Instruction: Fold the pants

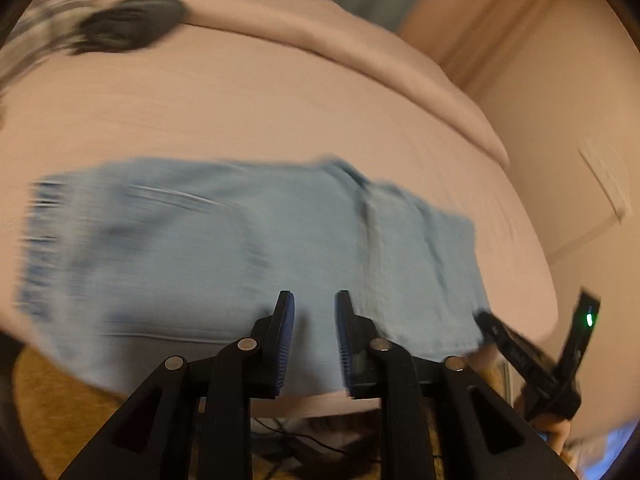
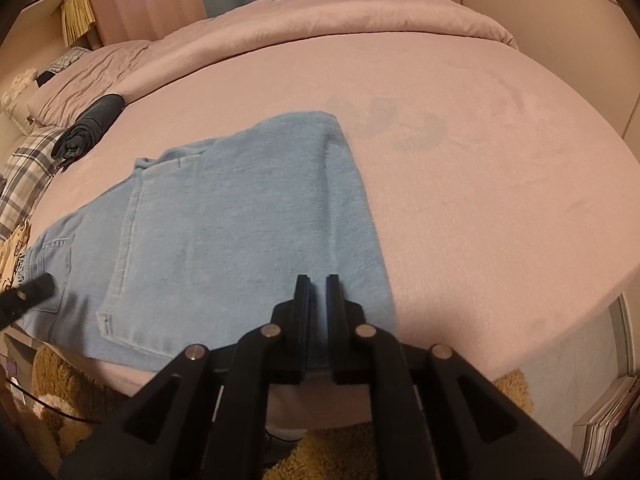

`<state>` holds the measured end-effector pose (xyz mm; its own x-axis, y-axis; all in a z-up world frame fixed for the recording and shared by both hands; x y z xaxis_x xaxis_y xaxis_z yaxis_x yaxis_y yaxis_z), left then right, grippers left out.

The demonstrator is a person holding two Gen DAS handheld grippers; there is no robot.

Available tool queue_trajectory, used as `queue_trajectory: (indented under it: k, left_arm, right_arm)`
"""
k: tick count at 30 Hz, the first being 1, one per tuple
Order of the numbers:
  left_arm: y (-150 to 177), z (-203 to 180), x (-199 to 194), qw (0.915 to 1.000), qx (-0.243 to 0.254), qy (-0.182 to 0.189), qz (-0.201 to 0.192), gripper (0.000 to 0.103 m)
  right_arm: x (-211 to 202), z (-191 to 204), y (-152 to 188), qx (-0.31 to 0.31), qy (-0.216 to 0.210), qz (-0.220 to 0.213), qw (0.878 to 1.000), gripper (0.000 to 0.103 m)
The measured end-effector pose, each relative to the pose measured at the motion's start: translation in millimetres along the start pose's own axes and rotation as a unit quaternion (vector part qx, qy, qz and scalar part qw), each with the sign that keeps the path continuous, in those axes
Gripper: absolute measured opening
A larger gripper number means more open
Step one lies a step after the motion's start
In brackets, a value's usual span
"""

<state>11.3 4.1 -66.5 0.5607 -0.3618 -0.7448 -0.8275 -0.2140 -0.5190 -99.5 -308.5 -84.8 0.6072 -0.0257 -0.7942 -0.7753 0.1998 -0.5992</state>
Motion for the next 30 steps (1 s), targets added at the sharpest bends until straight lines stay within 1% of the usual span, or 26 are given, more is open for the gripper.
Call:
queue_trajectory:
  k: [1, 2, 3, 4, 5, 6, 9, 10, 13, 14, 15, 18, 19, 21, 23, 24, 25, 26, 27, 29, 30]
  left_arm:
    - [-3.5, 10.2, -7.0, 0.9998, -0.012, -0.011, -0.010, 0.047]
    - [-6.8, 24.3, -16.7, 0.9991, -0.026, -0.026, -0.023, 0.055]
    - [-10.2, 43.2, -28.8, 0.9972, -0.044, -0.045, -0.041, 0.067]
    - [-11.5, 56.2, -35.7, 0.9954, -0.056, -0.057, -0.052, 0.071]
    - [-11.8, 70.0, -41.9, 0.9930, -0.072, -0.069, -0.063, 0.072]
    - [-13.2, 80.3, -43.6, 0.9906, -0.088, -0.078, -0.069, 0.072]
    - [-11.4, 115.7, -47.8, 0.9822, -0.142, -0.099, -0.073, 0.072]
    - [-11.0, 121.5, -46.3, 0.9806, -0.149, -0.105, -0.073, 0.072]
    - [-3.6, 133.5, -42.3, 0.9799, -0.152, -0.113, -0.064, 0.072]
    - [-3.7, 134.6, -35.4, 0.9810, -0.152, -0.107, -0.056, 0.072]
    - [-2.0, 138.1, -25.9, 0.9827, -0.154, -0.095, -0.039, 0.072]
    - [-0.4, 142.2, -3.7, 0.9832, -0.169, -0.071, -0.003, 0.072]
    - [0.9, 142.3, 1.7, 0.9830, -0.171, -0.066, -0.002, 0.076]
    - [-0.9, 137.9, 2.6, 0.9844, -0.164, -0.060, -0.022, 0.081]
    - [-2.3, 132.9, 4.2, 0.9839, -0.162, -0.070, -0.026, 0.081]
    - [-2.4, 129.3, 6.0, 0.9832, -0.158, -0.088, -0.026, 0.078]
    - [-4.8, 126.6, 8.0, 0.9833, -0.150, -0.101, -0.025, 0.071]
    - [-4.7, 123.3, 8.0, 0.9838, -0.142, -0.106, -0.025, 0.069]
    - [-4.1, 120.8, 6.1, 0.9835, -0.142, -0.108, -0.029, 0.065]
    - [0.6, 124.8, -0.9, 0.9809, -0.164, -0.099, -0.034, 0.059]
    - [2.1, 126.2, -2.5, 0.9792, -0.175, -0.097, -0.036, 0.053]
  right_arm:
    - [-2.6, 2.7, -0.8, 0.003, -0.007, -0.002, 1.000, 0.020]
    - [-5.7, 5.6, -2.1, 0.007, -0.019, -0.006, 1.000, 0.028]
    - [-8.8, 9.8, -3.4, 0.009, -0.035, -0.011, 0.999, 0.035]
    - [-11.2, 13.7, -4.7, 0.008, -0.047, -0.014, 0.999, 0.038]
    - [-13.7, 19.1, -5.4, 0.004, -0.056, -0.018, 0.998, 0.041]
    - [-16.0, 25.4, -6.2, -0.003, -0.062, -0.022, 0.998, 0.041]
    - [-18.9, 45.2, -6.6, -0.025, -0.069, -0.028, 0.997, 0.045]
    - [-18.7, 51.0, -6.1, -0.030, -0.070, -0.028, 0.997, 0.045]
    - [-14.8, 66.4, -4.5, -0.046, -0.076, -0.023, 0.996, 0.045]
    - [-12.7, 70.8, -3.4, -0.051, -0.076, -0.020, 0.996, 0.045]
    - [-10.1, 74.4, -2.4, -0.055, -0.075, -0.016, 0.996, 0.045]
    - [-3.1, 83.7, 1.1, -0.065, -0.068, -0.005, 0.996, 0.045]
    - [-0.6, 86.2, 1.8, -0.068, -0.067, -0.001, 0.995, 0.045]
    - [2.4, 89.5, 3.1, -0.070, -0.068, 0.004, 0.995, 0.045]
    - [5.8, 92.4, 3.7, -0.074, -0.064, 0.008, 0.995, 0.046]
    - [7.8, 93.2, 4.2, -0.074, -0.063, 0.009, 0.995, 0.046]
    - [8.8, 92.5, 4.9, -0.072, -0.062, 0.012, 0.995, 0.046]
    - [11.2, 92.5, 5.5, -0.069, -0.062, 0.015, 0.996, 0.046]
    - [12.5, 92.8, 6.0, -0.067, -0.062, 0.015, 0.996, 0.046]
    - [13.3, 92.6, 6.2, -0.064, -0.063, 0.014, 0.996, 0.046]
    - [13.7, 92.2, 5.8, -0.062, -0.064, 0.015, 0.996, 0.046]
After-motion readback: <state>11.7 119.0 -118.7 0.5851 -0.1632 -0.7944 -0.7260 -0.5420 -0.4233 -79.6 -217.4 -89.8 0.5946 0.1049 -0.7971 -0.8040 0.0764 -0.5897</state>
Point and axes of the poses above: each gripper's, at about its wrist camera, not at the fingertips, and x roughly the way its jaws point, z to its left, y to its underside, the point moved 3 cm from there along x, roughly the way its jaws point, and after that the axes turned 1 degree about -z, right-handed, at the moved point
